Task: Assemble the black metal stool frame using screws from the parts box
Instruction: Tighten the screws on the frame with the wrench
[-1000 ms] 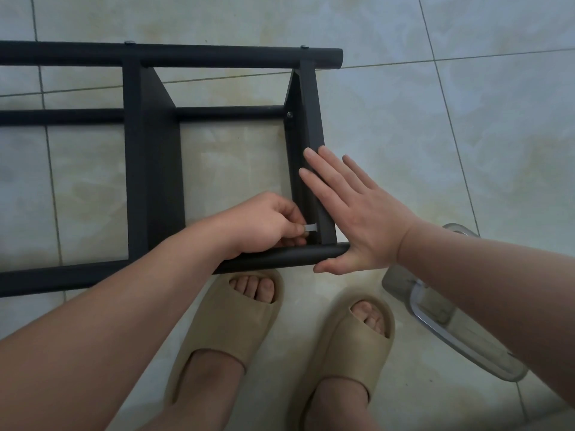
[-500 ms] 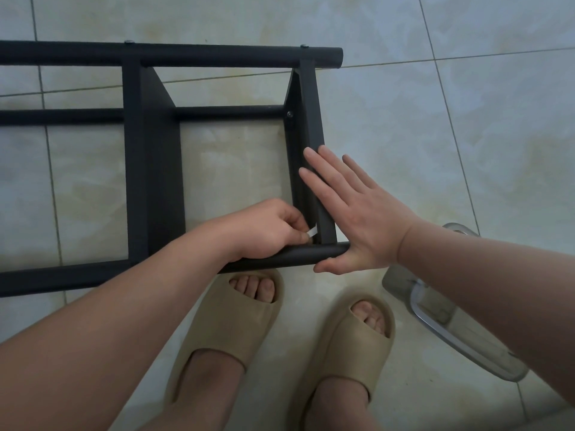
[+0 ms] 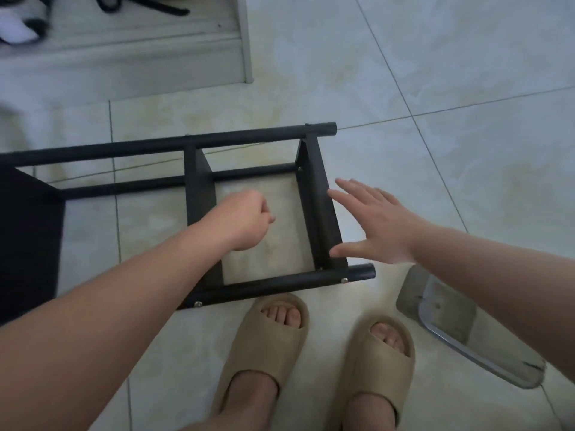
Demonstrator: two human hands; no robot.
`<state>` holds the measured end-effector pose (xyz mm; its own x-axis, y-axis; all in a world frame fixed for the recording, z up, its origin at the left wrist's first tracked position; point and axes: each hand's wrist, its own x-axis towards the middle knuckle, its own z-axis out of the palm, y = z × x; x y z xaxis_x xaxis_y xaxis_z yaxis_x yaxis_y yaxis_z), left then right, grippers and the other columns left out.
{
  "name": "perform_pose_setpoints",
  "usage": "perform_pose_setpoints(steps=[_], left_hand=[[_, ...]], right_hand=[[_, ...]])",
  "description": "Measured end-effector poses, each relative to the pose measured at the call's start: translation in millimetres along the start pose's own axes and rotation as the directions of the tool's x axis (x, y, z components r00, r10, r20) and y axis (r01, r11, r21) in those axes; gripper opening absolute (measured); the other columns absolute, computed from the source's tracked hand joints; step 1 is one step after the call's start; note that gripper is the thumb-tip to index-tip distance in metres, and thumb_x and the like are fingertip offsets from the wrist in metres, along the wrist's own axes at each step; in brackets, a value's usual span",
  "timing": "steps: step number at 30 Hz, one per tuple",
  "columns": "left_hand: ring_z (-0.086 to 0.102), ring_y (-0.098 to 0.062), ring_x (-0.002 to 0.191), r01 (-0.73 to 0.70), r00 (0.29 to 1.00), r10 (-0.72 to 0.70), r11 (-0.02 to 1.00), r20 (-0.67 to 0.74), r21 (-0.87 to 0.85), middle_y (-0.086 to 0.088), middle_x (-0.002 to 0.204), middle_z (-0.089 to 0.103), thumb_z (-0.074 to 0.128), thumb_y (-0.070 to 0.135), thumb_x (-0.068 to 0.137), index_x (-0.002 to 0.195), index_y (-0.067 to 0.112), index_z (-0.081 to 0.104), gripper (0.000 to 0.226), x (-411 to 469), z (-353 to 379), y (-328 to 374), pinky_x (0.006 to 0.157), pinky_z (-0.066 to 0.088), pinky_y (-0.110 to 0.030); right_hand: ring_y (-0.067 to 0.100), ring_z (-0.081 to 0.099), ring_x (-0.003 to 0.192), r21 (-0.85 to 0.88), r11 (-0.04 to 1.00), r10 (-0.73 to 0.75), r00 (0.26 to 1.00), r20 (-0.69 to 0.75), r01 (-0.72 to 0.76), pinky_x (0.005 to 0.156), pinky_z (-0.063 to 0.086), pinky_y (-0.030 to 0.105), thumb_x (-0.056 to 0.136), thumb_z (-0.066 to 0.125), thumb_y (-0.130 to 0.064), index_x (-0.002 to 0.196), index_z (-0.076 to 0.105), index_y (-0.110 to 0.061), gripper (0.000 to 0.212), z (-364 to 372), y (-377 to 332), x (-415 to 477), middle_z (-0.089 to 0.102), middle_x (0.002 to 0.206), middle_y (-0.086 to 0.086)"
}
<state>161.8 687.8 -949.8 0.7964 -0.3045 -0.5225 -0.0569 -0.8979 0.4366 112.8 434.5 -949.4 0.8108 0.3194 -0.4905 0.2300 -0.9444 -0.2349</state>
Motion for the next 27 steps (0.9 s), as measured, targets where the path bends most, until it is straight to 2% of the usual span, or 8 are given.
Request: perform_pose_setpoints(steps=[4,8,12,15,18,20,23,27], left_hand=[[0.056,-0.021,0.091,-0.142,0.956,0.136,0.99,-0.261,-0.005,0.001,0.097,0.058,0.046,0.027,0.104,0.095,0.02,0.054,0.014,23,-31,12,0.08,0.048,-0.041],[0.047,-0.022,0.103,-0.209,0.908,0.208,0.977,-0.364,0.036,0.002,0.107,0.051,0.041,0.016,0.104,0.103,0.021,0.056,0.016,68,-52,12,0.087,0.044,-0.041],[0.049,-0.026,0.092,-0.099,0.908,0.106,0.994,-0.405,0.038,0.002,0.093,0.051,0.037,0.012,0.102,0.1,0.022,0.043,0.012,117,-59,4,0.072,0.036,-0.038],[0.054,-0.026,0.077,0.001,0.916,0.014,0.999,-0.401,0.037,-0.001,0.086,0.055,0.037,0.01,0.099,0.103,0.024,0.04,0.015,145,-57,-7,0.059,0.034,-0.037],[0.051,-0.023,0.068,0.081,0.913,-0.037,0.993,-0.406,0.091,-0.003,0.082,0.056,0.043,0.008,0.094,0.102,0.023,0.039,0.018,158,-55,-17,0.052,0.03,-0.034],[0.05,-0.022,0.066,0.086,0.919,-0.039,0.991,-0.393,0.102,-0.003,0.08,0.056,0.046,0.008,0.093,0.101,0.022,0.04,0.018,158,-54,-18,0.051,0.028,-0.034],[0.051,-0.023,0.066,0.036,0.925,-0.003,0.996,-0.38,0.079,-0.006,0.08,0.055,0.041,0.006,0.095,0.102,0.021,0.039,0.017,145,-54,-9,0.051,0.028,-0.035],[0.05,-0.024,0.066,-0.037,0.915,0.074,0.994,-0.397,0.099,-0.005,0.079,0.053,0.038,0.003,0.093,0.103,0.021,0.037,0.021,107,-64,13,0.051,0.031,-0.035]], right_hand=[[0.017,0.011,0.155,0.056,0.992,0.116,0.993,-0.033,-0.114,0.122,0.013,0.041,0.091,0.061,-0.058,0.16,0.014,-0.03,0.088,-36,-1,28,0.023,0.166,0.0],[0.022,0.019,0.152,0.101,0.981,0.175,0.982,-0.075,-0.167,0.119,0.022,0.047,0.089,0.067,-0.051,0.159,0.017,-0.029,0.089,-64,-1,70,0.027,0.164,0.0],[0.02,0.014,0.153,0.076,0.983,0.176,0.98,-0.093,-0.169,0.119,0.021,0.047,0.086,0.071,-0.05,0.16,0.015,-0.031,0.094,-73,9,111,0.018,0.166,-0.004],[0.02,0.009,0.154,0.052,0.978,0.204,0.979,0.004,-0.204,0.12,0.02,0.05,0.079,0.073,-0.063,0.161,0.006,-0.03,0.111,-74,23,136,0.005,0.168,-0.008],[0.028,0.042,0.131,0.097,0.967,0.227,0.971,0.073,-0.234,0.097,0.041,0.043,0.068,0.078,-0.069,0.158,0.019,-0.025,0.116,-79,29,151,0.029,0.154,-0.005],[0.025,0.048,0.11,0.072,0.973,0.214,0.975,0.056,-0.218,0.084,0.043,0.039,0.062,0.081,-0.071,0.149,0.033,-0.022,0.111,-81,26,150,0.039,0.133,-0.003],[0.022,0.044,0.107,0.002,0.977,0.212,0.977,0.022,-0.212,0.084,0.046,0.04,0.057,0.079,-0.077,0.139,0.041,-0.018,0.108,-83,20,132,0.04,0.12,-0.003],[0.018,0.038,0.1,-0.068,0.969,0.231,0.97,-0.077,-0.237,0.076,0.038,0.035,0.052,0.075,-0.084,0.126,0.043,-0.016,0.105,-92,7,85,0.037,0.109,-0.005]])
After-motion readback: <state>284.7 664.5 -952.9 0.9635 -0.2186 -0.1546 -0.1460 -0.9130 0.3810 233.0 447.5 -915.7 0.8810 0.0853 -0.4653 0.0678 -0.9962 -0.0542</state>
